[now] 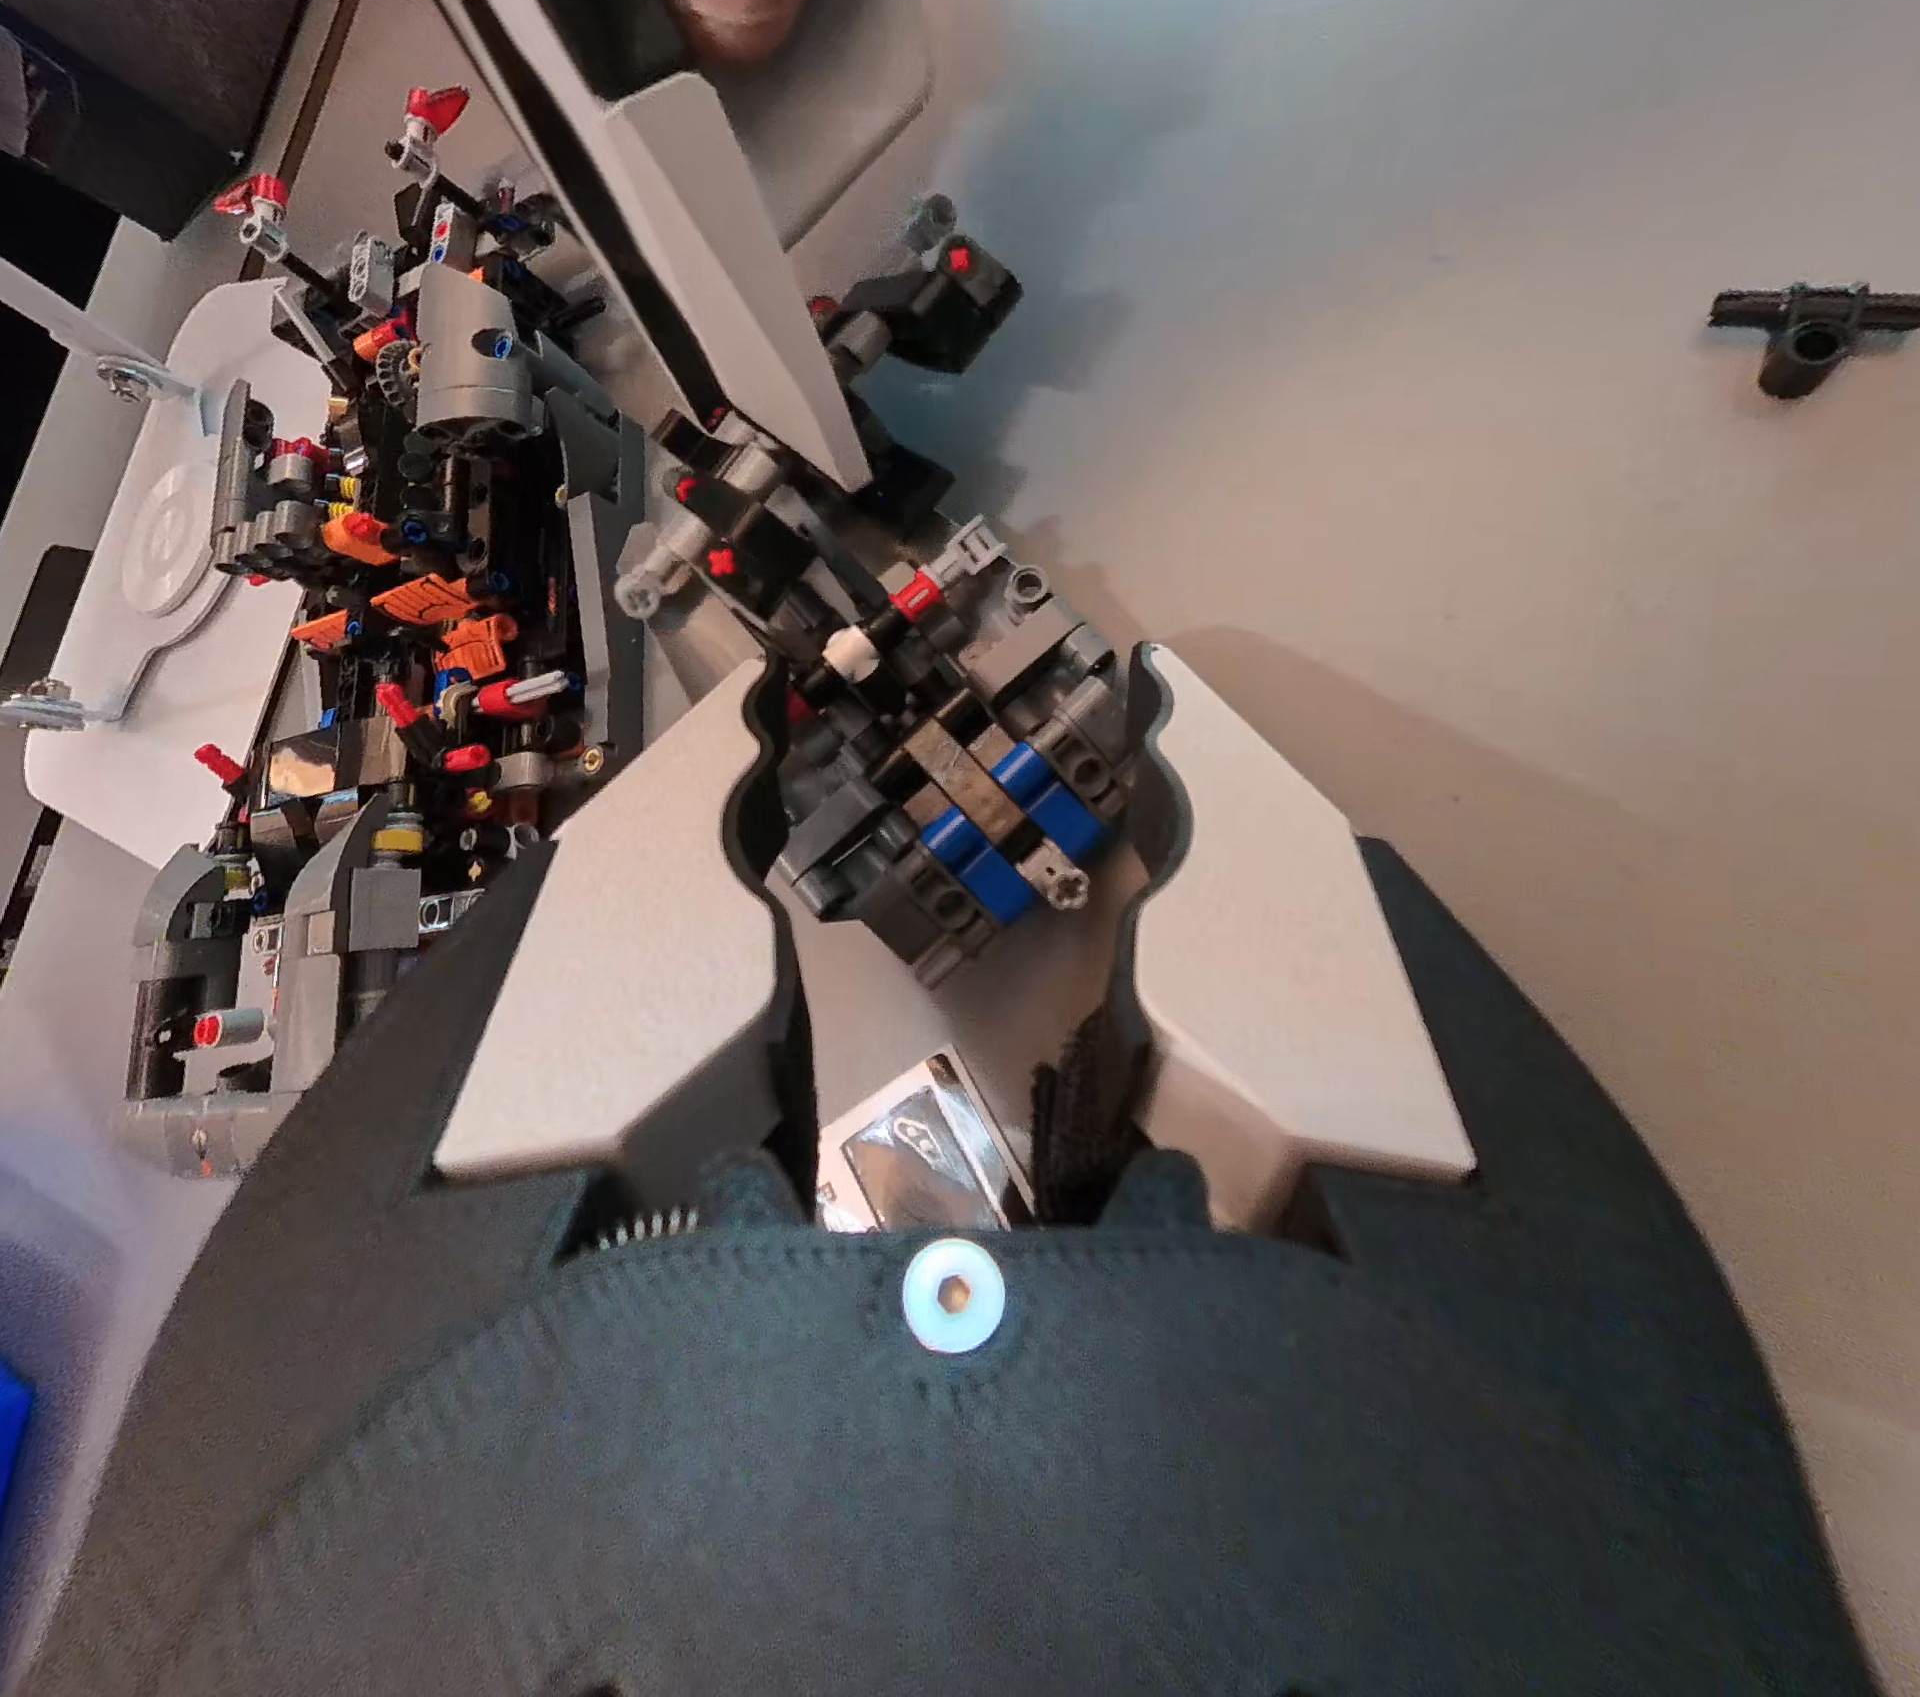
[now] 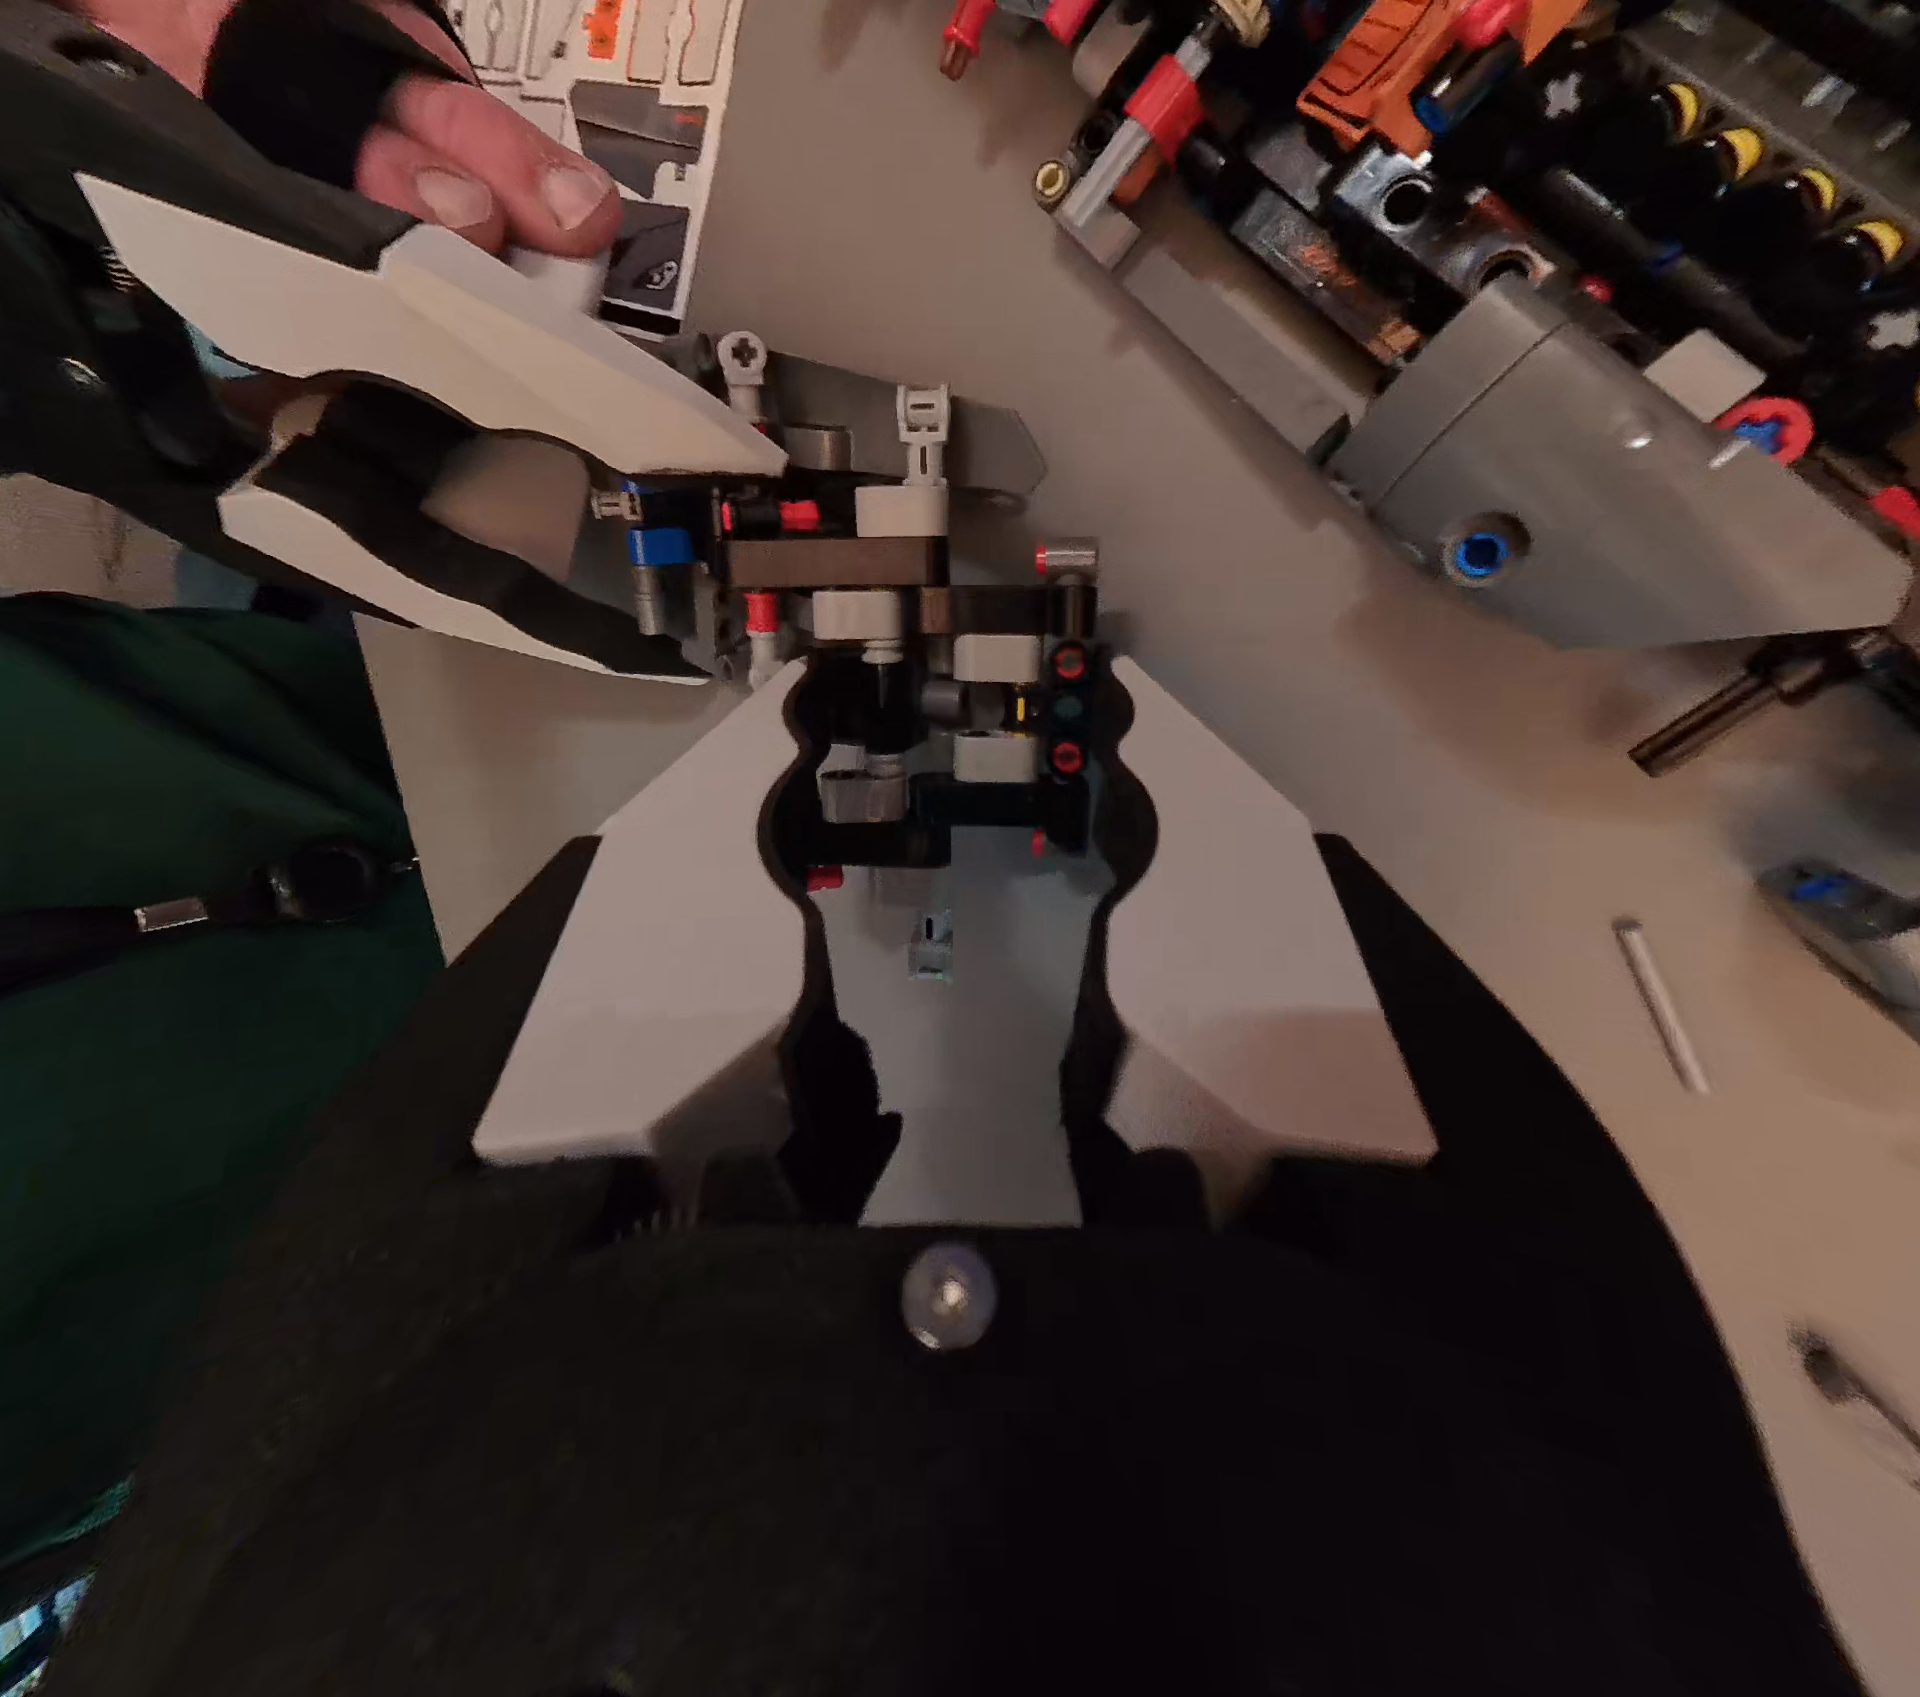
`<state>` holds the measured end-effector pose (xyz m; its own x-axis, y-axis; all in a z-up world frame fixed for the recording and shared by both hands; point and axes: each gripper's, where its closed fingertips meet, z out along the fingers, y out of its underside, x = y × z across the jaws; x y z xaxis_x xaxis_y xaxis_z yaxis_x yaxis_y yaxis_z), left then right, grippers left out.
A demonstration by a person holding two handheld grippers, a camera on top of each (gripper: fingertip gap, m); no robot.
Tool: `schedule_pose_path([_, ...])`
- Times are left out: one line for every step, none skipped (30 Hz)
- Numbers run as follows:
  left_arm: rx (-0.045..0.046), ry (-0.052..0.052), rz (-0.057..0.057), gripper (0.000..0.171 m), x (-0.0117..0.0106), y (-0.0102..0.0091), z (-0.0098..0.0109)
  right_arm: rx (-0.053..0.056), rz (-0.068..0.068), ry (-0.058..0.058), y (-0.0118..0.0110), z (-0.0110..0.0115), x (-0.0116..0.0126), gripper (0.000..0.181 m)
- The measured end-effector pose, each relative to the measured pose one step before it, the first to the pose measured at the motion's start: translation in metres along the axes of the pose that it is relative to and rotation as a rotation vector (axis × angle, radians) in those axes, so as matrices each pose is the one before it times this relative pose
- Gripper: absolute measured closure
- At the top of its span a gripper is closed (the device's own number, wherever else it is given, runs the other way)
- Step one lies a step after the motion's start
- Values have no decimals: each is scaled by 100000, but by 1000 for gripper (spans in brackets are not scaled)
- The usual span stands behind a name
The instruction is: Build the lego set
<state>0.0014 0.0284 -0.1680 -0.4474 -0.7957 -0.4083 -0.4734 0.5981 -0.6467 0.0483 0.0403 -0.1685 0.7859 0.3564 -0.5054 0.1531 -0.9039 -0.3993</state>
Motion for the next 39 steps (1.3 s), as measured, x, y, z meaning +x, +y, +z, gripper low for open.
schedule_pose_path([87, -119, 40, 108, -6, 2, -17, 1544, 444, 97, -132, -87, -67, 133])
schedule_pose_path([101, -38, 34, 108, -3, -9, 0, 3329, -703, 2762, -405, -275, 276, 134])
schedule_pose_path([276, 30, 22, 108, 4, -6, 1, 2656, -315, 2194, -317, -362, 153, 133])
schedule_pose_path([168, 67, -137, 108, -5, -7, -5, 3071, 242, 3159, -452, -436, 219, 134])
schedule_pose_path([176, 3, -73, 108, -5, -10, -11, 2703, -1103, 3780, -478, -345, 171, 134])
schedule_pose_path([97, -124, 170, 108, 0, -10, 0, 1022, -1820, 5032, -262, -126, 267, 134])
schedule_pose_path([-20, -236, 412, 108, 6, -39, 13, 432, -1370, 4178, -190, 105, 114, 134])
schedule_pose_path([-84, -216, 283, 108, 9, -22, 21, 733, -621, 2412, -227, 245, -123, 134])
schedule_pose_path([-25, -108, 46, 108, -4, -24, 16, 1400, -1239, 1943, -266, 282, -189, 134])
schedule_pose_path([75, -85, 143, 108, 2, -11, 6, -1671, -1382, 4843, 194, 298, 320, 134])
schedule_pose_path([115, -211, 199, 108, -6, -3, -14, -1801, -1679, 5409, 234, 181, 461, 134])
schedule_pose_path([9, -178, -28, 108, -2, 8, -7, 399, -1197, 2290, -112, 53, 29, 134])
schedule_pose_path([11, -186, -9, 108, 4, 2, -6, 1944, -527, -700, -356, -26, -412, 134])
schedule_pose_path([-7, -146, 239, 108, 15, -14, -5, 2319, -785, 1552, -386, -92, -80, 134])
schedule_pose_path([77, -118, 202, 108, 15, 0, 12, -496, -925, 1699, 45, 15, 15, 134])
schedule_pose_path([196, 38, -83, 108, -1, -26, 21, -300, -693, 1871, 76, 83, 80, 134])
schedule_pose_path([-21, -9, 110, 108, 3, 3, 6, 1067, -249, 1620, -20, 105, 28, 134])
schedule_pose_path([50, 87, -18, 108, -2, 5, 2, -5, 821, 218, 158, 178, -99, 134])
schedule_pose_path([85, 211, -392, 108, -3, 11, 24, -469, 843, -1292, 234, 229, -261, 134])
schedule_pose_path([-37, 153, -389, 108, -20, 32, 0, 546, -647, -124, 73, 195, -200, 134])
schedule_pose_path([-159, 70, -221, 108, -11, 42, -7, 1553, -1018, 1111, -87, 16, -10, 134])
schedule_pose_path([143, 60, 59, 108, 18, -8, -27, 65, 163, -746, 74, -66, -34, 134])
schedule_pose_path([183, -262, 360, 109, 9, -22, -22, 440, 2909, -3107, 16, -95, -76, 134])
schedule_pose_path([-265, -468, 416, 108, -26, 12, -7, 1588, 4103, -4046, -76, -53, -109, 134])
schedule_pose_path([-129, -331, 408, 108, -15, -16, 17, -24, 2205, -2664, 223, 131, -72, 134])
schedule_pose_path([51, 540, -110, 108, 95, -22, 27, 201, 2081, -2107, 140, 124, -42, 134])
schedule_pose_path([325, 72, -49, 108, 3, -15, -17, 641, 1644, -1960, 30, 6, -14, 134])
schedule_pose_path([122, 12, 94, 108, 0, 5, -2, 387, 1863, -1943, 31, 22, -8, 134])
schedule_pose_path([8, -1, 19, 108, 2, -12, 9, 249, 1840, -2219, 59, 27, -1, 134])
schedule_pose_path([57, 18, 178, 108, 7, -3, 3, 320, 2015, -2455, 10, 16, -13, 135])
schedule_pose_path([-5, 122, -152, 108, -12, 14, -3, 362, 2380, -2672, -42, -59, -44, 135])
schedule_pose_path([80, 221, -474, 108, -7, 24, -15, 787, 2360, -2761, -130, -123, -65, 136])
schedule_pose_path([184, 251, -371, 108, -18, 16, -9, 368, 2965, -2796, -55, -63, -25, 137])
schedule_pose_path([64, 241, -455, 108, -3, 17, 7, -372, 2900, -2303, 30, 6, -3, 137])
schedule_pose_path([-16, 139, -305, 108, -8, 4, -2, -675, 1181, -1294, 36, -18, -2, 137])
schedule_pose_path([21, -53, 134, 109, 0, 2, 1, -147, -449, -513, -57, -35, -6, 138])
schedule_pose_path([-13, 61, 20, 108, 3, -3, 7, -782, -704, 130, 51, 33, 10, 138])
schedule_pose_path([51, 163, -128, 108, -5, -5, 10, -610, 227, -362, 4, 9, 6, 138])
schedule_pose_path([43, 82, 12, 108, -5, 6, 1, -216, 279, -688, -60, 8, -15, 138])
